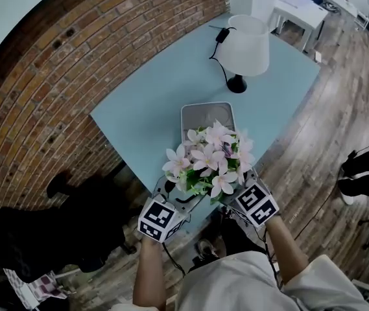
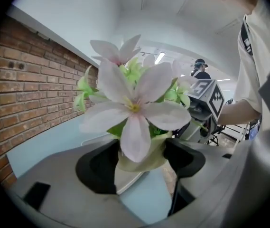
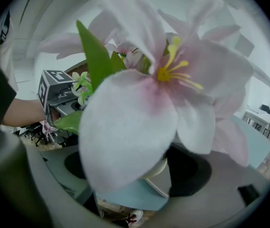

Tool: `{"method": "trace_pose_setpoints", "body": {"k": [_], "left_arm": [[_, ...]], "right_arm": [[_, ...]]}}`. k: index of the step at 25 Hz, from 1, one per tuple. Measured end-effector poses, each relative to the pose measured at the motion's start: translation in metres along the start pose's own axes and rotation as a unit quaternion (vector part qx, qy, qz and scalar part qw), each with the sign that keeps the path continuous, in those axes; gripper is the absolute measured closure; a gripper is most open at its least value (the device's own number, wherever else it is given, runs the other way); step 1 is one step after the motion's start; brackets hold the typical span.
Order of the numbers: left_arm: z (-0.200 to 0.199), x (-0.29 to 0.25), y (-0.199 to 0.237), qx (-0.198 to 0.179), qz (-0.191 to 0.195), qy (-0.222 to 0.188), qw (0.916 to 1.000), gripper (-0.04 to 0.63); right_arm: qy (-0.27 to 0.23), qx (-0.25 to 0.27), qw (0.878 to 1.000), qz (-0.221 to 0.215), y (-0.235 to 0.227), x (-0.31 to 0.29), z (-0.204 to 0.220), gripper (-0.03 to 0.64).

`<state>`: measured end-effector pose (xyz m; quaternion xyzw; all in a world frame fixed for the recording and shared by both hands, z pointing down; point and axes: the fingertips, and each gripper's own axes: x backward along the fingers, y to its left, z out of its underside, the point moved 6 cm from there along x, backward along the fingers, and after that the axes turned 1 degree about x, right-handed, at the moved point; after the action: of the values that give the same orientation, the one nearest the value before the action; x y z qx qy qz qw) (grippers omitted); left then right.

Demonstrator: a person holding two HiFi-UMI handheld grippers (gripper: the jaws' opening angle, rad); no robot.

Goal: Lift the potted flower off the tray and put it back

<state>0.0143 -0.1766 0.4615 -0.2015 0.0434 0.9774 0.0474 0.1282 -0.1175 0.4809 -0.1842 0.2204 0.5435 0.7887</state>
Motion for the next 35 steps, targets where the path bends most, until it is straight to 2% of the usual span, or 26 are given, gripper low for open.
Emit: {"method": "trace_pose_setpoints", "body": {"k": [12, 20, 35], "left_arm": [[-0.018, 0.063, -0.076, -0.024, 0.008, -0.023, 0.9994, 0.245], [-0.011, 0.107, -0.111, -0.035, 0.006, -0.042, 0.9985, 0.245], [-0.015, 0.125, -0.119, -0.04, 0.026, -0.047, 0.9978, 0.245]], "right_arm": [[-0.007, 0.008, 0.999, 0.032, 0.072, 0.075, -0.005, 0.189], [-0.024, 0.014, 0.999, 0.042, 0.122, 0.101, -0.002, 0.189], [-0.016, 0.016, 0.997, 0.073, 0.144, 0.113, -0.008, 0.187]]}}
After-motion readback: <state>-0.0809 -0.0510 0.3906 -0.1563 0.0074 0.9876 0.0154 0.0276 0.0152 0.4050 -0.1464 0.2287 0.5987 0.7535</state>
